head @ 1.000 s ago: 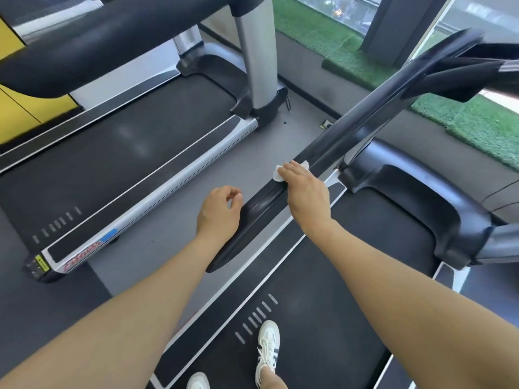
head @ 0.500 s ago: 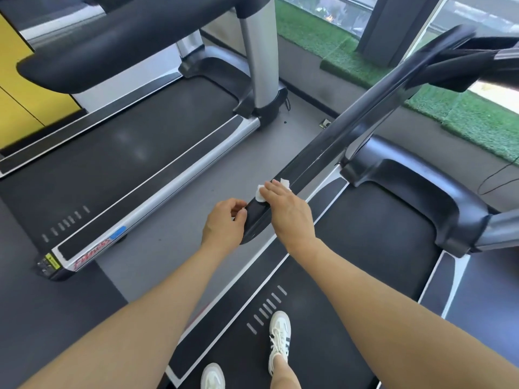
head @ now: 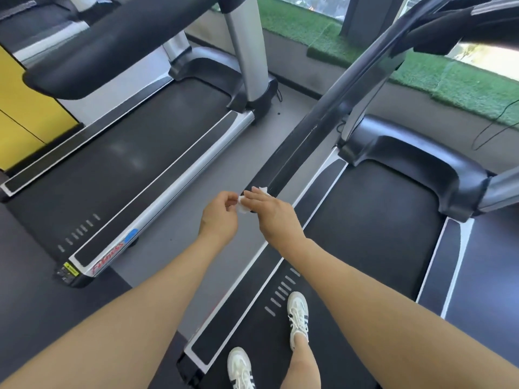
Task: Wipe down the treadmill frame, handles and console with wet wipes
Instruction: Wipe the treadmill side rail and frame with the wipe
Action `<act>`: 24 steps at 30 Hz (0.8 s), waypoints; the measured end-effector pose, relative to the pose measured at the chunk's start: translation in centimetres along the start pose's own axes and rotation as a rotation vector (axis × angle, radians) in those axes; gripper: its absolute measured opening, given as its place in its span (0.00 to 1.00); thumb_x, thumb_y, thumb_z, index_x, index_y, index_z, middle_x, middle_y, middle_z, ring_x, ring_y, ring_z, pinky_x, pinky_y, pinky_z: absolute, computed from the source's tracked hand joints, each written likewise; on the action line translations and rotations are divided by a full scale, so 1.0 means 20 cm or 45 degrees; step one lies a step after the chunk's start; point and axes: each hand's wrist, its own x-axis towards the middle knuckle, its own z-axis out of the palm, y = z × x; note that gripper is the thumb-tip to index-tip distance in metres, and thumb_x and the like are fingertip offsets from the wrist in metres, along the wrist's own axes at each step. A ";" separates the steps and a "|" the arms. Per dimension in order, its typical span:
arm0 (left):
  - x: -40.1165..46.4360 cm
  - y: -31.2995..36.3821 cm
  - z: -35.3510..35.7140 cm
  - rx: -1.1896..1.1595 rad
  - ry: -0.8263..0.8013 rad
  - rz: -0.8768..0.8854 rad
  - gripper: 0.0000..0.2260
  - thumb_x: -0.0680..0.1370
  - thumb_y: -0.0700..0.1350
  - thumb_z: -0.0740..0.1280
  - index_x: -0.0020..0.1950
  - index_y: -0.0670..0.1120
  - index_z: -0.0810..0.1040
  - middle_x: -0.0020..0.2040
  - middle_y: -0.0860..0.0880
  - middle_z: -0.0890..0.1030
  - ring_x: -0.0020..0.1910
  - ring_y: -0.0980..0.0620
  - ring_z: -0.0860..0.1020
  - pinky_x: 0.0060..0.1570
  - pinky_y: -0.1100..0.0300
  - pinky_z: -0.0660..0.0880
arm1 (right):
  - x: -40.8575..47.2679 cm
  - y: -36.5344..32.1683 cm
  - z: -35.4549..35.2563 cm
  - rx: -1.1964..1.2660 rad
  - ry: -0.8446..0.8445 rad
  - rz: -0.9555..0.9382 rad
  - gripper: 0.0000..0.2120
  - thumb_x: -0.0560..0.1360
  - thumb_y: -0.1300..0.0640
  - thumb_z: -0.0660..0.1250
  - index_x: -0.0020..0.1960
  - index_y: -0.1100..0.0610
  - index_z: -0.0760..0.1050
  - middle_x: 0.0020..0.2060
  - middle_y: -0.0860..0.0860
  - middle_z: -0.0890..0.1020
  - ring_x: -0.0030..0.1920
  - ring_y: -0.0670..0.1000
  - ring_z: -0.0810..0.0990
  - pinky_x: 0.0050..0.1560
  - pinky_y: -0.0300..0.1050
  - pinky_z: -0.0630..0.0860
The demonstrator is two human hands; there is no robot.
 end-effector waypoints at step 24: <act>0.39 0.51 0.30 0.214 0.105 0.312 0.12 0.80 0.40 0.58 0.60 0.49 0.75 0.58 0.54 0.74 0.56 0.55 0.74 0.55 0.61 0.68 | 0.59 0.72 -0.61 0.190 0.621 0.604 0.23 0.77 0.71 0.54 0.67 0.55 0.74 0.58 0.50 0.74 0.48 0.47 0.73 0.44 0.36 0.65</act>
